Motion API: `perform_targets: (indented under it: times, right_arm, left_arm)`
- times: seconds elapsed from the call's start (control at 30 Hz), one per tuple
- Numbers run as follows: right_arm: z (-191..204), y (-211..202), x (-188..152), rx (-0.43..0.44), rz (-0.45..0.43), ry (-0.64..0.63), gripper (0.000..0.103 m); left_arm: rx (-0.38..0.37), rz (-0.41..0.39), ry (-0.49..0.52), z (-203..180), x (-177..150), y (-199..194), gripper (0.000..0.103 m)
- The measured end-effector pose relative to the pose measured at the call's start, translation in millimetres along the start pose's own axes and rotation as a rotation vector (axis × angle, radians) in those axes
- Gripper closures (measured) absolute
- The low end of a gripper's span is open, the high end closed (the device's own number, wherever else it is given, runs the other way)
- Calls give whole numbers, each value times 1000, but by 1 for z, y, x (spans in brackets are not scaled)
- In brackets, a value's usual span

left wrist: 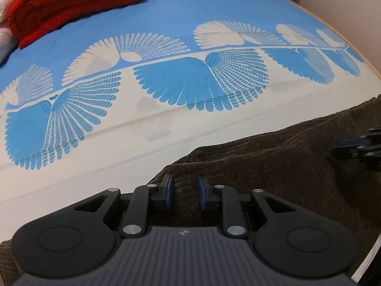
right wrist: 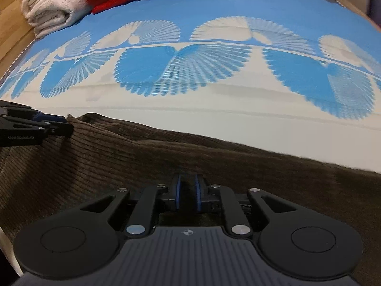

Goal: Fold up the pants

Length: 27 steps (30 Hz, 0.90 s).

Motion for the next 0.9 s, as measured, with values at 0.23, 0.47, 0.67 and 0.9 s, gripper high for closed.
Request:
perform_targets:
  times: [0.23,0.47,0.67,0.9]
  right_arm:
    - [-32,-67,-38,-65,-87,54,84]
    - [-122,-173,-93,-268,-343,296,83]
    - [-221,-239,-182,-405,-534,802,79]
    - [-276,-239,-243,-280,-600,1140,77]
  left_arm:
    - [-7,-30,-28,0,-6,-23,78]
    - [-71,28,56,-55,-41,-66,77]
    - [-94,3,-82,-90,-99,-92,77]
    - [-14,43,13,-117,-139,-84,76]
Point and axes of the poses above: each gripper's, at about its wrist camera, not at the fingertips, and y roughly the way its jaws point, z to its left, x to its top, the point moved 3 cm from there along y, roughly the way its jaws point, and after that the axes turned 6 degrees about x, right-handed, at the moved point
